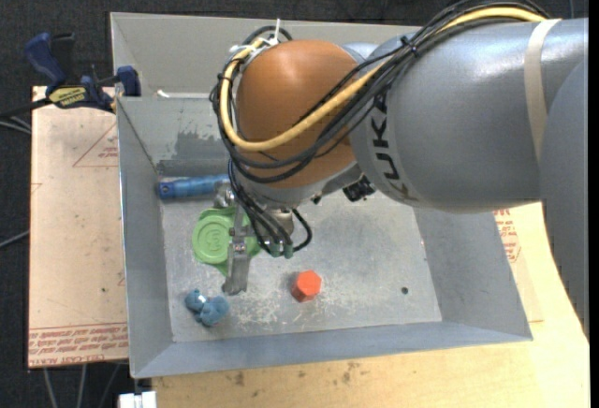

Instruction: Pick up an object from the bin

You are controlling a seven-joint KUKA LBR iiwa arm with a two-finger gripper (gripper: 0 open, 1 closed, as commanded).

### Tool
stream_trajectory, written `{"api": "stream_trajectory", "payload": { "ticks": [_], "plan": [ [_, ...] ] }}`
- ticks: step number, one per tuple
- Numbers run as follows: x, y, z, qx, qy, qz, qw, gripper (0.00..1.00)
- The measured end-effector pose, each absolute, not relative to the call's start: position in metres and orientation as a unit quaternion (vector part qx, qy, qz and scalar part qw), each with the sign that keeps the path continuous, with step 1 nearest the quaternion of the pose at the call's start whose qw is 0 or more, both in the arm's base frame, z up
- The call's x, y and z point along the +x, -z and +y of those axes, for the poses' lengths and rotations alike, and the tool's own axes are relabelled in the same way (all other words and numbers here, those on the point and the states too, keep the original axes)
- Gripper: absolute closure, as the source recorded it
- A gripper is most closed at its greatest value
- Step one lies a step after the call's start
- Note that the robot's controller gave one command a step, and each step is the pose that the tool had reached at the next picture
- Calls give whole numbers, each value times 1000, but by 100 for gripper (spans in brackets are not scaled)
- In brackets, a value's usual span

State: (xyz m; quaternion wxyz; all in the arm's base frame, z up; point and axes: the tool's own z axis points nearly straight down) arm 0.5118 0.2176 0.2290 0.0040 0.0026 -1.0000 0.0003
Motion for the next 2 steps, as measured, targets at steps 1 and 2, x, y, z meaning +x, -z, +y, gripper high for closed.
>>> {"api": "stream_trajectory", "payload": {
  "ticks": [1,2],
  "plan": [
    [552,-135,190,195,0,-981,2,0],
    [568,-69,172,412,1,-911,0,0]
  ]
}}
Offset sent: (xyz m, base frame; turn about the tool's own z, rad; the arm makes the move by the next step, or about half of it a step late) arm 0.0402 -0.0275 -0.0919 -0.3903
